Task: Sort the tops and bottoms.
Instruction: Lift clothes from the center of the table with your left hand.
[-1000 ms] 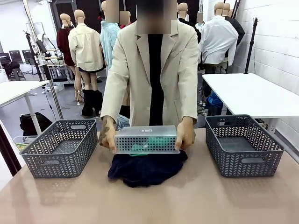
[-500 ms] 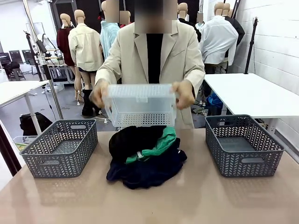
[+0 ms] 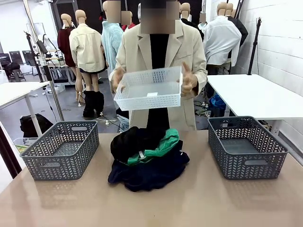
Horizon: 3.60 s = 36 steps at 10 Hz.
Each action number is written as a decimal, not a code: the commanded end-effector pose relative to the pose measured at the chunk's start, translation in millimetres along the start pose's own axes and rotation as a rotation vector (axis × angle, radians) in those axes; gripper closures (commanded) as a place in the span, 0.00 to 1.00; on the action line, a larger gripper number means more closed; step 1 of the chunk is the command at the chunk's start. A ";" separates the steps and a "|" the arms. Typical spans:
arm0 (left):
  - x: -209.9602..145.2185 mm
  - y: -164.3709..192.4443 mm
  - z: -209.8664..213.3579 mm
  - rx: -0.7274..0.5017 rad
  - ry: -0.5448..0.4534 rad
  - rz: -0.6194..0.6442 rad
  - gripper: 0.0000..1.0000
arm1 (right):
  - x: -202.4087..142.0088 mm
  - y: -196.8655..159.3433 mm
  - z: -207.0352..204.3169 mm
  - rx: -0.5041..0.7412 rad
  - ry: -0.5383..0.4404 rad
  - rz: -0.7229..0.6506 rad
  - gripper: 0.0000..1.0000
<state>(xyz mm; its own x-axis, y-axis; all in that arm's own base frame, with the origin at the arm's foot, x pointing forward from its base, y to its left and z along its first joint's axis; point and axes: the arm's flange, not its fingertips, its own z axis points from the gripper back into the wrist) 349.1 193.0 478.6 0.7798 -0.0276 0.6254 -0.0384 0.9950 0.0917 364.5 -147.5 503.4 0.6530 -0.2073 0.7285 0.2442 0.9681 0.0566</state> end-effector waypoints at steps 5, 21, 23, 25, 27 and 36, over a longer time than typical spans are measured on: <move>-1.2 1.3 1.2 0.007 0.003 0.002 0.00 | -1.2 0.5 -0.3 -0.005 0.010 -0.001 0.00; -1.2 1.3 1.2 0.007 0.003 0.002 0.00 | -1.2 0.5 -0.3 -0.005 0.010 -0.001 0.00; -1.2 1.3 1.2 0.007 0.003 0.002 0.00 | -1.2 0.5 -0.3 -0.005 0.010 -0.001 0.00; -1.2 1.3 1.2 0.007 0.003 0.002 0.00 | -1.2 0.5 -0.3 -0.005 0.010 -0.001 0.00; -1.2 1.3 1.2 0.007 0.003 0.002 0.00 | -1.2 0.5 -0.3 -0.005 0.010 -0.001 0.00; -1.2 1.3 1.2 0.007 0.003 0.002 0.00 | -1.2 0.5 -0.3 -0.005 0.010 -0.001 0.00</move>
<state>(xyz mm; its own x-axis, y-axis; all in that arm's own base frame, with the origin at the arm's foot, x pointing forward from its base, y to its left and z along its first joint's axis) 349.1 193.0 478.6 0.7798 -0.0276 0.6254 -0.0383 0.9950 0.0917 364.5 -147.5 503.4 0.6530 -0.2073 0.7285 0.2442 0.9681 0.0566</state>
